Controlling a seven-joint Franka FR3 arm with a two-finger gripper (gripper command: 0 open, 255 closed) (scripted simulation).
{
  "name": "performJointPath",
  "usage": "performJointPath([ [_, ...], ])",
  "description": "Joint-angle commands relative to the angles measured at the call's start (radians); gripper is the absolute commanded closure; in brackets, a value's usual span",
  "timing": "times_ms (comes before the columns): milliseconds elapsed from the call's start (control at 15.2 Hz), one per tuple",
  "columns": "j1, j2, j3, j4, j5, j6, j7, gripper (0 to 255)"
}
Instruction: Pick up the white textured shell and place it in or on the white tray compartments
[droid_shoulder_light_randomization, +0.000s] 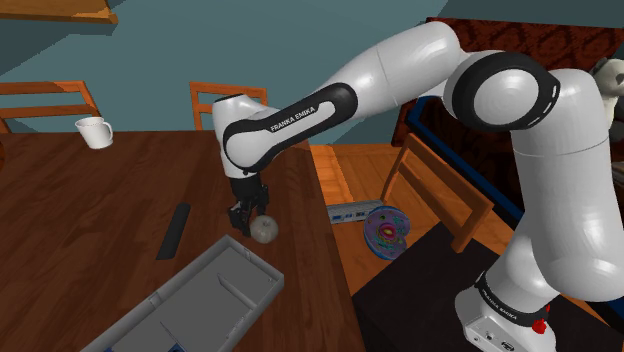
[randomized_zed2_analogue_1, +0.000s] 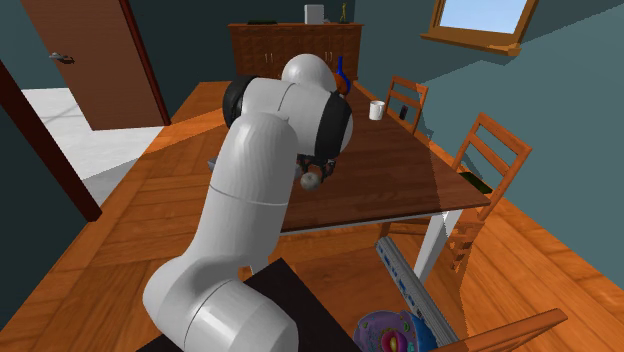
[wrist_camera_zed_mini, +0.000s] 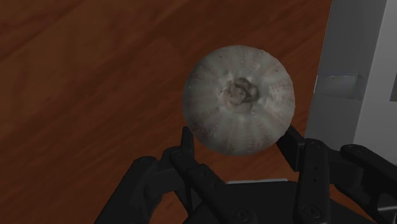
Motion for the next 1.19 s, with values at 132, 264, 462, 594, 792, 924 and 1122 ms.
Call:
performJointPath([
  [132, 0.0, 0.001, 0.0, 0.0, 0.0, 0.0, 0.0, 255],
  [264, 0.0, 0.001, 0.0, 0.0, 0.0, 0.0, 0.0, 255],
  [462, 0.0, 0.0, 0.0, -0.001, 0.0, 0.0, 0.0, 255],
  [594, -0.001, -0.006, 0.001, 0.003, 0.001, -0.01, 0.0, 255],
  [792, -0.003, -0.025, 0.004, 0.016, 0.005, -0.041, 0.002, 255],
  [924, -0.004, -0.036, 0.005, 0.026, 0.008, -0.062, 0.003, 255],
  [1122, -0.004, -0.037, 0.005, 0.023, 0.008, -0.06, 0.003, 0],
])
